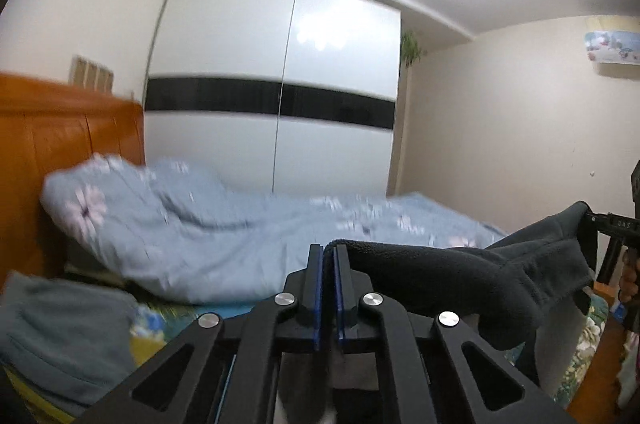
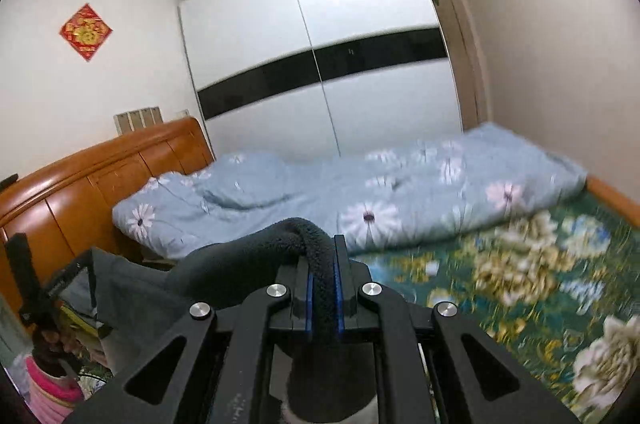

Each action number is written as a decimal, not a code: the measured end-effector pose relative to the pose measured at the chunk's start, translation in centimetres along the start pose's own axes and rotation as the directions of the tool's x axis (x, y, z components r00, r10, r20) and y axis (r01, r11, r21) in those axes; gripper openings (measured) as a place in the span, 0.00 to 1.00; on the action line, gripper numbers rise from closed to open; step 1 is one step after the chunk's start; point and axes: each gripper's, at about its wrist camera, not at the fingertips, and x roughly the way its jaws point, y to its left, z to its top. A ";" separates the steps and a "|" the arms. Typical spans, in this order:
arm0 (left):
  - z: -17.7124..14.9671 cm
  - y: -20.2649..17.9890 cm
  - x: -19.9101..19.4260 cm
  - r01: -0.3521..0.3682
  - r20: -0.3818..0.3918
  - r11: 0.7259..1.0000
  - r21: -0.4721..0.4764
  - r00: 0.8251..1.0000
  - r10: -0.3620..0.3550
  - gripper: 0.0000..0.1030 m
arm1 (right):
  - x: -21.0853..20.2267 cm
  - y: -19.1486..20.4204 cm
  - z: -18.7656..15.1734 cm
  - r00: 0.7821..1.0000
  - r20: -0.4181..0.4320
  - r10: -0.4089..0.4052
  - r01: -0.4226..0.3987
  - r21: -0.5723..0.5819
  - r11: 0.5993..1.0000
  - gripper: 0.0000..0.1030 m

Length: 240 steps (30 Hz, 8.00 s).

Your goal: Fold clothes

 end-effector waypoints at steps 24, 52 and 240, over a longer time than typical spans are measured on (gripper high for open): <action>-14.7 -3.3 2.9 0.291 -0.318 0.938 -0.186 0.886 -0.338 0.01 | -1.3 1.5 0.6 0.983 -0.065 -0.170 0.170 -0.005 0.985 0.08; -29.2 -32.5 6.9 0.288 -0.433 0.919 0.268 0.888 -0.152 0.68 | -0.4 -1.6 0.6 0.958 -0.149 -0.244 0.252 0.037 0.967 0.08; -26.6 -1.2 3.0 0.035 -0.651 0.999 0.006 0.759 -0.023 0.78 | 9.2 -8.5 -25.9 0.907 -0.371 -0.201 0.258 0.110 0.960 0.74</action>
